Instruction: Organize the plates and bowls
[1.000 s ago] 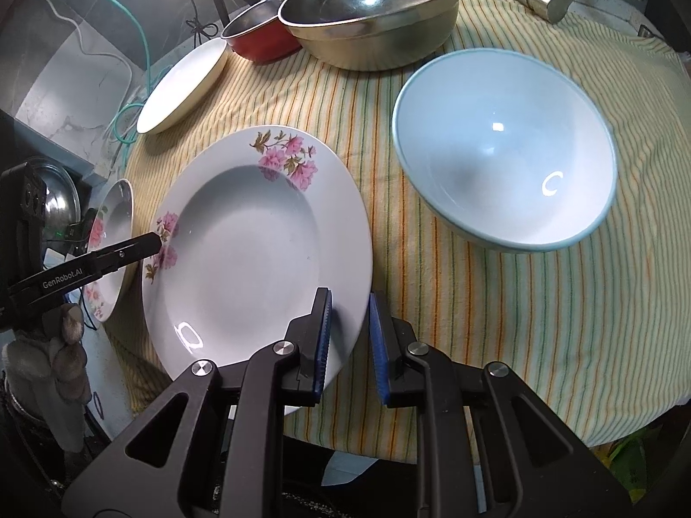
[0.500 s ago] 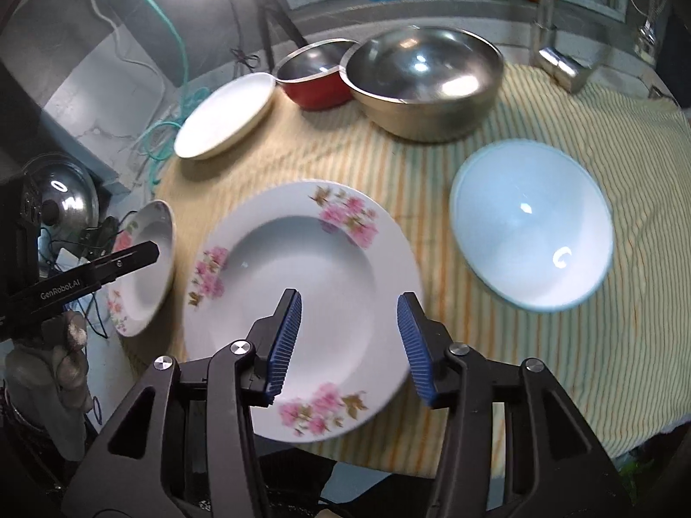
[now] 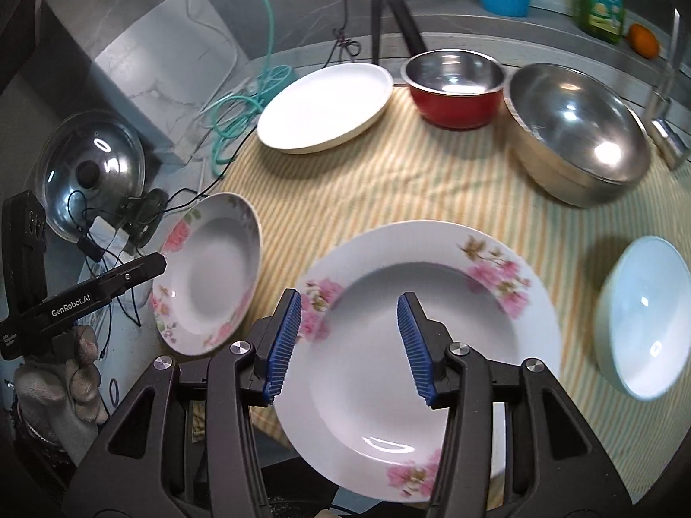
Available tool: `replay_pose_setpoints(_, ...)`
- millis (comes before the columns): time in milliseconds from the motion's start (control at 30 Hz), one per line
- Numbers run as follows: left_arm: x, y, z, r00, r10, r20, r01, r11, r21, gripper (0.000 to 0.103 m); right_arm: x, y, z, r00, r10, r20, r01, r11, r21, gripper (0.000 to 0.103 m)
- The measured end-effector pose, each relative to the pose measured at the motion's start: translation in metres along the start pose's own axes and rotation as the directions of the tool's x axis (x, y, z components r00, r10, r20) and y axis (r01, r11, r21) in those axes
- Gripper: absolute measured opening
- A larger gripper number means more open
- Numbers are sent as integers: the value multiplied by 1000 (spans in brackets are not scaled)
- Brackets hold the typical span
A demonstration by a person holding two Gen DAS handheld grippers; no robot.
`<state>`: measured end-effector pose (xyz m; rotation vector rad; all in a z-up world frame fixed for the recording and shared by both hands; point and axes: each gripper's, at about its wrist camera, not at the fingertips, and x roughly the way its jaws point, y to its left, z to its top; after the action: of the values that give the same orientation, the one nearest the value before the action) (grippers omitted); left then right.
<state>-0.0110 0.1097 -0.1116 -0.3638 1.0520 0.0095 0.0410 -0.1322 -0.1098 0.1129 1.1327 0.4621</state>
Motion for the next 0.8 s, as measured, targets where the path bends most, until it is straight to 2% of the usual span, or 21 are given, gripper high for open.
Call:
replay_pose_setpoints(200, 1, 35, -5, 999, 46, 1, -46, 996, -77, 47, 32, 25, 13, 997, 52, -53, -54, 998, -38, 49)
replay_pose_setpoints(400, 7, 68, -7, 999, 48, -19, -51, 986, -156, 46, 57, 41, 24, 994, 64, -91, -70, 995, -65, 48)
replay_pose_setpoints(567, 14, 80, -6, 999, 24, -36, -30, 983, -180, 43, 75, 52, 30, 991, 61, -120, -72, 994, -86, 34)
replay_pose_setpoints(800, 25, 84, -4, 998, -13, -61, 1, 981, -193, 27, 95, 56, 31, 983, 71, -170, -86, 993, -81, 22)
